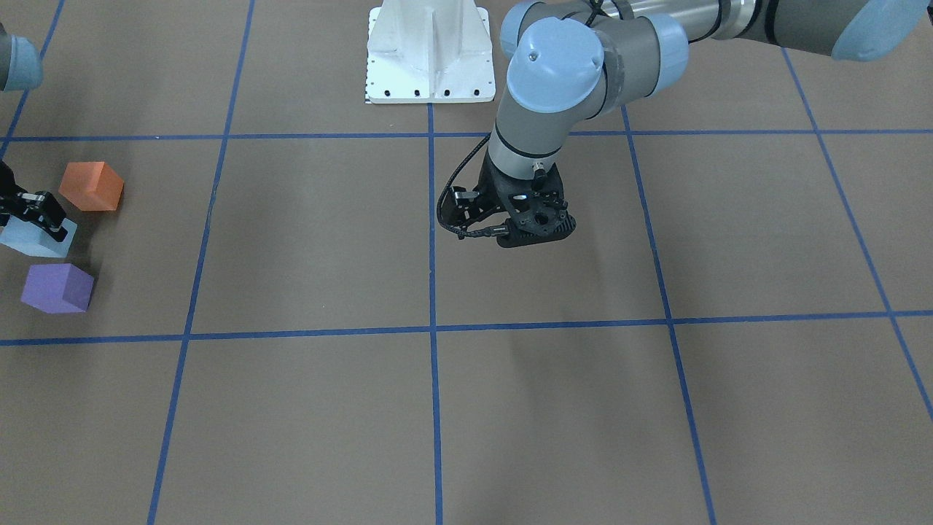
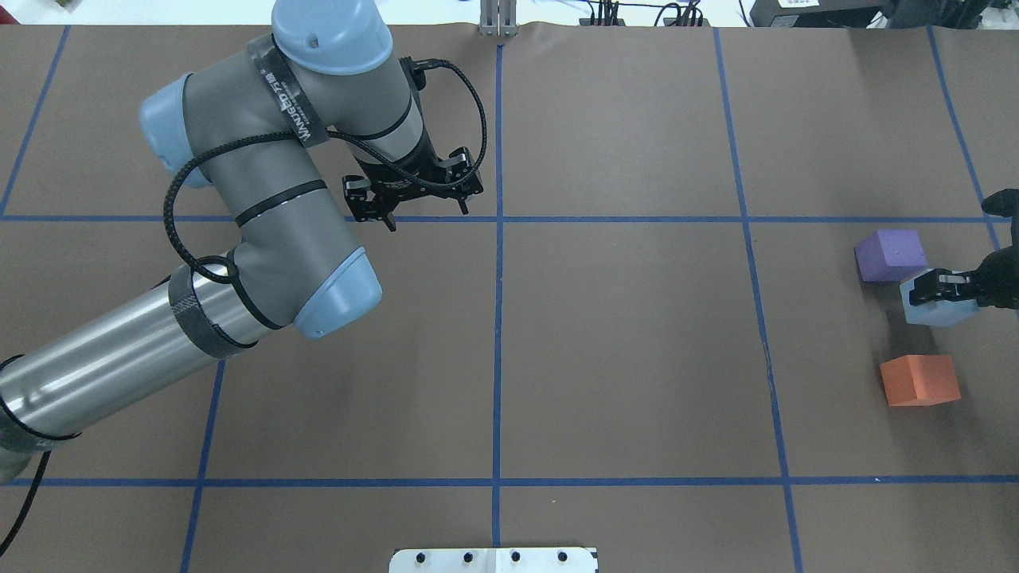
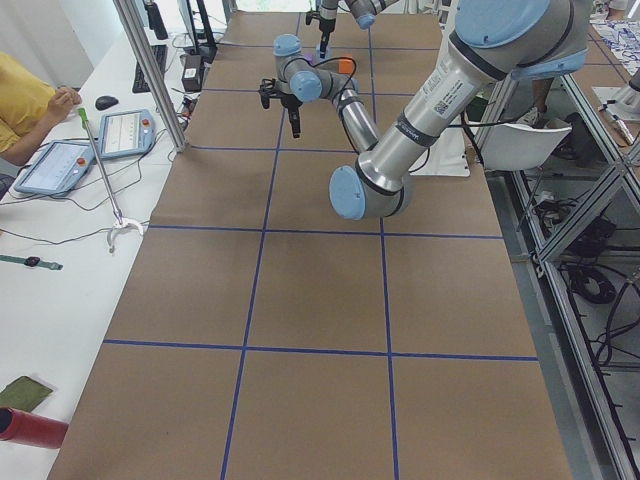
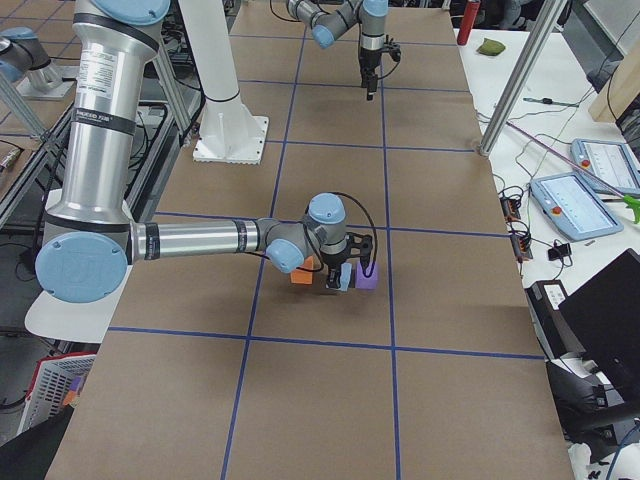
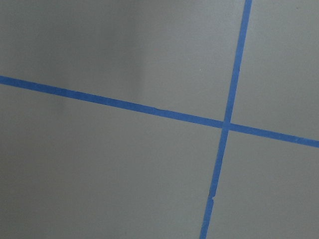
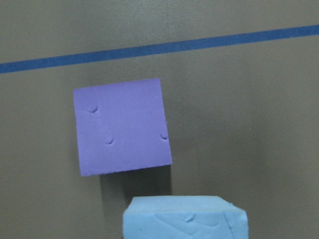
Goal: Place blue block between orange and purple blocks
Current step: 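Carry the light blue cube with the right gripper toward the purple cube, then lower the light blue cube between the purple and orange cubes and release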
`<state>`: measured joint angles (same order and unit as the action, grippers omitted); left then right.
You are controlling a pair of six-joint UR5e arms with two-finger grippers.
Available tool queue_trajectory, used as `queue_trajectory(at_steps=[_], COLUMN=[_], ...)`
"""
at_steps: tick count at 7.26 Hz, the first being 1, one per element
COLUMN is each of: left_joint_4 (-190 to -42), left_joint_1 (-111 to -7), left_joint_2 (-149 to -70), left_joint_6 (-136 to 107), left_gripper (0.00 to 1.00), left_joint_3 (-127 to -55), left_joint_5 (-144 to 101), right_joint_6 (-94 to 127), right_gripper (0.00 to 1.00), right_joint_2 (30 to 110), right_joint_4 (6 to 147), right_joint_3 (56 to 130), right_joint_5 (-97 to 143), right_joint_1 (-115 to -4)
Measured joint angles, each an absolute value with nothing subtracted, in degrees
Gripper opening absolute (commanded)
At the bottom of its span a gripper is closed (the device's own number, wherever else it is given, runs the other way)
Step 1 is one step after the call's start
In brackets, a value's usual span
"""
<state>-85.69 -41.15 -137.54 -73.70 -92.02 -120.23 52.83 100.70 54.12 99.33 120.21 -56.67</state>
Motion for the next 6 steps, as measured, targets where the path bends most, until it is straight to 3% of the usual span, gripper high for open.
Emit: queue_trajectory(at_steps=[6], left_joint_4=[-85.66], left_joint_1=[-41.22], left_joint_2=[-137.54], left_joint_6=[-73.74], left_gripper=[1.0], left_joint_3=[-92.17], left_joint_5=[-120.18], right_joint_6=[52.14], right_gripper=[0.0], right_joint_2=[100.54], right_joint_4=[54.04], right_joint_3=[99.16], right_joint_5=[119.56], right_joint_1=[-52.14])
